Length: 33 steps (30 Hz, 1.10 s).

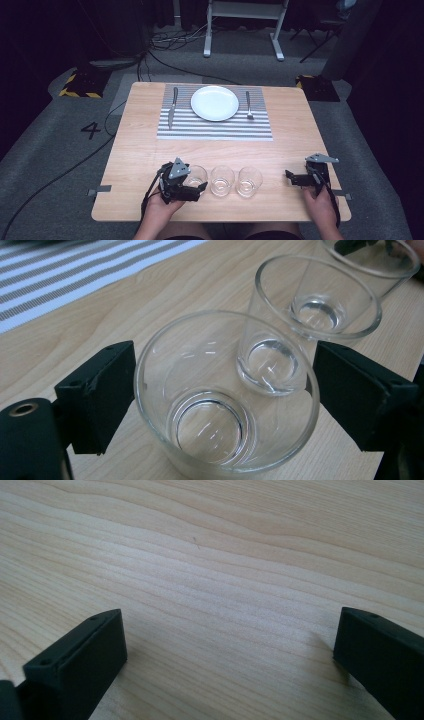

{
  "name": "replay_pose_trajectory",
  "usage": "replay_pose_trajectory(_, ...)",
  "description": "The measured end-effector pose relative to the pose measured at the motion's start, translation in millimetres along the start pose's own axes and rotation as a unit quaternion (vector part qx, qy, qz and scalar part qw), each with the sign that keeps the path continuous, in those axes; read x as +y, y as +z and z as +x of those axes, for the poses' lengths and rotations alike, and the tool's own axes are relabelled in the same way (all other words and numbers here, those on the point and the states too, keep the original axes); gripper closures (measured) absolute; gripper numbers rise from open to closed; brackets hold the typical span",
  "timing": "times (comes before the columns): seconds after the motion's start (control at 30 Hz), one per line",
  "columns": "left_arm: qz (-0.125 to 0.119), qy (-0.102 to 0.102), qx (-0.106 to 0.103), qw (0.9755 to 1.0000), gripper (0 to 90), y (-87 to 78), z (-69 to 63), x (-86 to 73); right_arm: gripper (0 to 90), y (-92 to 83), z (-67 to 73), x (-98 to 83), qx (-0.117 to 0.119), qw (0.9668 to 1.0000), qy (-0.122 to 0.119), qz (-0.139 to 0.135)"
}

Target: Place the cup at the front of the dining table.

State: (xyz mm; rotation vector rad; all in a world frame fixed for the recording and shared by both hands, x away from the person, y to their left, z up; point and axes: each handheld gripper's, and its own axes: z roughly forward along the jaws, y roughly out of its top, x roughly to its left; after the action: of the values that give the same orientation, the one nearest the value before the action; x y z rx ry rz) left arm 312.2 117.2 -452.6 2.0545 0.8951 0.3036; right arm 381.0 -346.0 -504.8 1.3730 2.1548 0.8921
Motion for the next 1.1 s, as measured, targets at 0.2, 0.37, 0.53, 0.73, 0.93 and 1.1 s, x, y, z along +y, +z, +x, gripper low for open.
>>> replay_pose_trajectory(0.2,0.01,0.006,0.002,0.9999,14.0,7.6,0.2,-4.8,0.5,0.0,-0.1,0.0,0.0,1.0,0.0,0.0)
replay_pose_trajectory(0.37,0.012,0.001,-0.016,0.9998,13.7,11.2,5.1,-10.8,0.5,0.0,-0.1,0.0,-0.001,1.0,-0.001,0.0)
replay_pose_trajectory(0.53,0.007,0.022,-0.022,0.9995,14.1,12.4,7.0,-14.9,0.5,0.0,-0.1,0.0,0.0,1.0,0.0,0.0)
replay_pose_trajectory(0.73,0.001,0.011,-0.029,0.9995,16.5,13.8,9.5,-18.5,0.6,0.0,-0.1,0.0,0.0,1.0,-0.001,0.0)
replay_pose_trajectory(0.93,-0.004,0.018,-0.023,0.9996,17.9,13.5,7.6,-18.6,0.5,0.0,0.0,0.0,0.0,1.0,0.0,0.0)
replay_pose_trajectory(1.1,-0.003,0.033,-0.015,0.9993,18.7,11.2,5.9,-17.1,0.5,0.0,0.0,0.0,0.0,1.0,0.0,0.0)
